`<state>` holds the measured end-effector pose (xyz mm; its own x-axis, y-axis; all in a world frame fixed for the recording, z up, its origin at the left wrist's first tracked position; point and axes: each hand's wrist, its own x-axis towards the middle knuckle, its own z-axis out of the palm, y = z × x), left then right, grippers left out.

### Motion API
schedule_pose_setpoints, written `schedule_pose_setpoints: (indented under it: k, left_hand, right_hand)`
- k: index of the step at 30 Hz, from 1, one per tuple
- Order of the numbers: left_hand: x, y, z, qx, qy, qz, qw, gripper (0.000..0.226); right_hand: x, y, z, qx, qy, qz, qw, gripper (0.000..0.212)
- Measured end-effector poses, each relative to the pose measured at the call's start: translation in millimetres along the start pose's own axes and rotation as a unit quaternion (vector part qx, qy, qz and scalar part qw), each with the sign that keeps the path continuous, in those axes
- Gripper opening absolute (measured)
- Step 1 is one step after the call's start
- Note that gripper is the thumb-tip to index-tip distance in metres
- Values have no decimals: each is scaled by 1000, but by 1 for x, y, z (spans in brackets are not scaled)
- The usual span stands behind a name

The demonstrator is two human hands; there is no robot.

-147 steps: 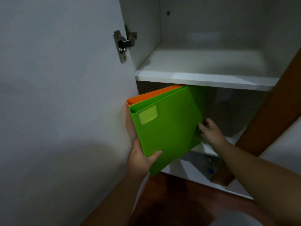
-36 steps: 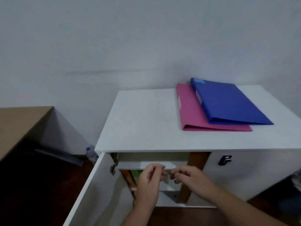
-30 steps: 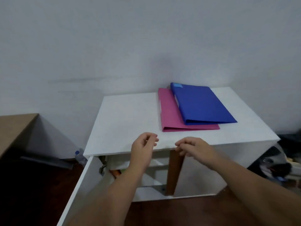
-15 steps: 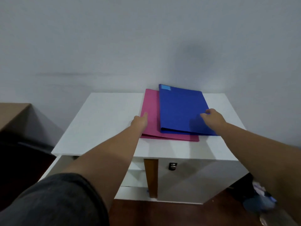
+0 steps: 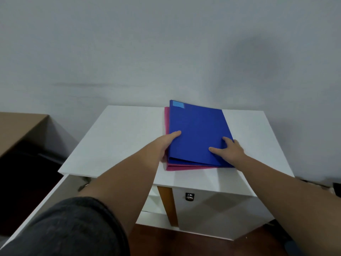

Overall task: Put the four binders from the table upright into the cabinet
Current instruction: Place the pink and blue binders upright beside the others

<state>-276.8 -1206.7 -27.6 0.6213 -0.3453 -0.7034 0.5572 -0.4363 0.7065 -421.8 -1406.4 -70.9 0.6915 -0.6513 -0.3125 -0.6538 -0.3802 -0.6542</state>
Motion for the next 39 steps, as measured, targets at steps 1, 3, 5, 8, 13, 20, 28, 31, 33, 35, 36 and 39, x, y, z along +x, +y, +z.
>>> schedule_pose_setpoints:
  k: [1,3,5,8,13,20,28,31,33,35,36,39]
  left_hand:
    - [-3,1,-1,0,-3,-14,1000,59]
    - [-9,4,-4,-23,-17,-19,999,53]
    - [-14,0,-4,-69,-48,-1,996,45]
    - [-27,-19,-8,-99,-60,73,991,47]
    - [-47,-29,-28,-50,-56,246,966,60]
    - [-75,-4,-42,18,-16,348,937,77]
    - [-76,-21,-35,10,-5,376,927,68]
    - [-73,-23,-35,35,29,367,929,67]
    - [-72,-24,-38,39,40,360,931,63]
    - [-74,-27,-45,26,44,354,934,58]
    - [-75,-29,-51,15,42,349,936,57]
    - [-80,-35,-68,-62,16,312,948,59]
  right_hand:
    - [-2,0,-1,26,-3,-1,1000,91]
    - [-5,1,-7,102,-5,1,995,88]
    - [-4,3,-16,233,-7,52,971,92]
    - [-5,-1,-34,349,-33,104,931,84]
    - [-11,-20,-53,433,-57,-33,899,31]
    - [-35,-24,-47,405,-31,-129,905,39]
    - [-48,-29,-41,440,27,-119,890,26]
    - [-48,-28,-38,431,39,-115,894,16]
    - [-49,-30,-37,416,43,-112,902,15]
    - [-52,-36,-35,402,37,-113,908,14]
    - [-55,-40,-32,397,34,-113,910,12]
    - [-69,-55,-21,378,25,-110,919,13]
